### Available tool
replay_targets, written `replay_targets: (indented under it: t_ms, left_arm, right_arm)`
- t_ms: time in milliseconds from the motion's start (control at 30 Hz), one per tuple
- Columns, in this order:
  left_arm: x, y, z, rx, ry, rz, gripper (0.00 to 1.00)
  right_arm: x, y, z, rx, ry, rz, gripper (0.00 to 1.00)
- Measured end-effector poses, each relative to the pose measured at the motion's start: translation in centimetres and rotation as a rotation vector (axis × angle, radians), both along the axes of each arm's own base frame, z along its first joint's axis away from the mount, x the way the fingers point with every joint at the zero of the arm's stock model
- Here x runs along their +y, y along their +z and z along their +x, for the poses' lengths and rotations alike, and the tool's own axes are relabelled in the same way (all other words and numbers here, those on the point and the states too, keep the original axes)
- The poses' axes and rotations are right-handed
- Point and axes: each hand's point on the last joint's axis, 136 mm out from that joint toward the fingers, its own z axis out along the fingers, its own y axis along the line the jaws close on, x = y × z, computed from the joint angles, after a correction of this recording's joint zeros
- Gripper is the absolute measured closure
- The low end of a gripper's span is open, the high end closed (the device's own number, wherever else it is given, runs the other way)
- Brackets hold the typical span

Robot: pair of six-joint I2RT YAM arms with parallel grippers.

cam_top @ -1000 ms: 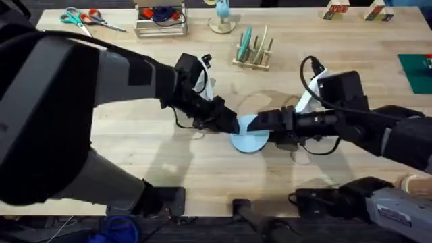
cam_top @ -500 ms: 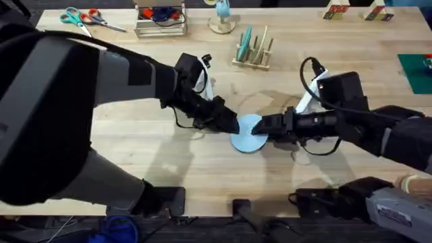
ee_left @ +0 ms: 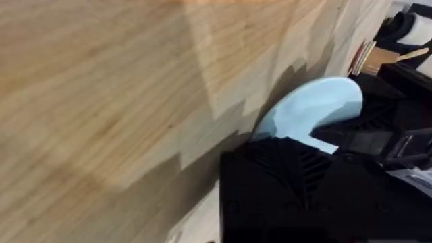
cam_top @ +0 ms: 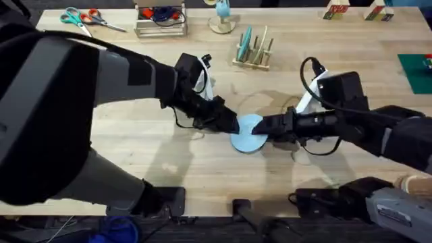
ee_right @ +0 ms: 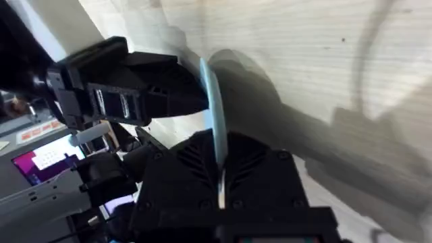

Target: Pick up the plates from the table one by one and place each into a slot on the dish rack.

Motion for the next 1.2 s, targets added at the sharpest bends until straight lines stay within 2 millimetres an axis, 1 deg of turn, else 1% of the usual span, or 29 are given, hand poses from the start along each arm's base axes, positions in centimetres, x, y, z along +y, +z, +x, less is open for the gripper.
replay_targets:
  t_ms: [200,367,733,833,900,1000,1200]
  left_arm:
    - [0.2,0.2,0.3,0.037,0.0,0.048,0.959]
    - [0.8,0.8,1.1,0.058,-0.006,0.136,0.96]
    - [1.8,4.2,4.3,-0.024,-0.034,0.279,0.96]
    - [2.4,5.0,5.0,-0.048,-0.036,0.327,0.96]
    - [3.1,5.8,5.2,-0.068,-0.035,0.371,0.96]
    - [4.6,7.8,6.0,-0.126,-0.018,0.442,0.959]
    - [8.8,13.5,8.1,-0.3,0.091,0.563,0.959]
  right_arm:
    - [0.0,0.0,0.0,-0.001,0.001,0.002,0.965]
    - [0.0,0.0,0.0,-0.003,0.0,0.002,0.971]
    - [-0.1,0.1,0.5,-0.017,-0.011,0.003,0.97]
    - [-0.1,0.2,0.6,-0.024,-0.012,0.003,0.97]
    - [-0.1,0.2,0.8,-0.031,-0.014,0.004,0.97]
    - [-0.1,0.4,1.0,-0.044,-0.014,0.006,0.97]
    - [-0.1,0.4,1.0,-0.06,-0.002,0.003,0.97]
